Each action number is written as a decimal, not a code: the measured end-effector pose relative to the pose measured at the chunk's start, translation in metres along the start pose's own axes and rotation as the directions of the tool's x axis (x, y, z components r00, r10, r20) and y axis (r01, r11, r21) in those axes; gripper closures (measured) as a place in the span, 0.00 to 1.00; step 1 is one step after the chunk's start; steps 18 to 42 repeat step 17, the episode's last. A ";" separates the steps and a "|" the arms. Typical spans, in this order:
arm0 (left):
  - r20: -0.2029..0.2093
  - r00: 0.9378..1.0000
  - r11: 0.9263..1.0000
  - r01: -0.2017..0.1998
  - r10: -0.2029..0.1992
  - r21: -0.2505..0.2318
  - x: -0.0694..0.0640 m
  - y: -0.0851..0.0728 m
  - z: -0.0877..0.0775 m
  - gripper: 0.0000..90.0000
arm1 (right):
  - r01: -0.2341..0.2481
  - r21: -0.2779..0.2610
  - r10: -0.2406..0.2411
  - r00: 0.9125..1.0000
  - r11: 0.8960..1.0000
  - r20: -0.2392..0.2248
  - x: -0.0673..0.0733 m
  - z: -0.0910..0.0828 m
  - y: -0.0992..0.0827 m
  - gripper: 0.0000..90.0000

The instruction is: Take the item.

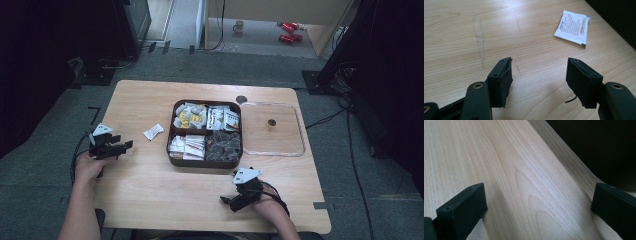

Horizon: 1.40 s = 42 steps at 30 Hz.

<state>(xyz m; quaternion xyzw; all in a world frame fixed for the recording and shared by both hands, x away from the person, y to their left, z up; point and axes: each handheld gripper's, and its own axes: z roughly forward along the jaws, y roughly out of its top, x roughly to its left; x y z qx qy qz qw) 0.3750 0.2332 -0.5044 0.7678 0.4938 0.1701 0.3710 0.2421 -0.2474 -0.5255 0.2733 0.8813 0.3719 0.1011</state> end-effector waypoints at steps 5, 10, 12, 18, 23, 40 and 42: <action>-0.014 1.000 1.000 -0.021 0.021 0.017 0.003 -0.005 0.004 0.42 | -0.001 0.000 0.001 1.000 1.000 0.000 0.000 0.000 0.000 0.00; -0.010 1.000 1.000 -0.020 0.020 -0.009 0.003 -0.007 0.006 0.39 | -0.001 0.000 0.001 1.000 1.000 0.000 0.000 0.000 0.000 0.00; -0.030 0.998 0.998 -0.053 0.053 -0.016 0.001 -0.009 0.007 0.38 | -0.001 0.000 0.001 1.000 1.000 0.000 0.000 0.000 0.000 0.00; -0.028 0.999 0.999 -0.045 0.045 -0.016 0.000 -0.009 0.007 0.35 | 0.000 0.000 0.000 1.000 1.000 -0.002 0.000 0.000 0.000 0.00; -0.028 0.999 0.999 -0.045 0.045 -0.016 0.000 -0.009 0.007 0.35 | 0.000 0.000 0.000 1.000 1.000 -0.002 0.000 0.000 0.000 0.00; -0.028 0.999 0.999 -0.045 0.045 -0.016 0.000 -0.009 0.007 0.35 | 0.000 0.000 0.000 1.000 1.000 -0.002 0.000 0.000 0.000 0.00; -0.028 0.999 0.999 -0.045 0.045 -0.016 0.000 -0.009 0.007 0.35 | 0.000 0.000 0.000 1.000 1.000 -0.002 0.000 0.000 0.000 0.00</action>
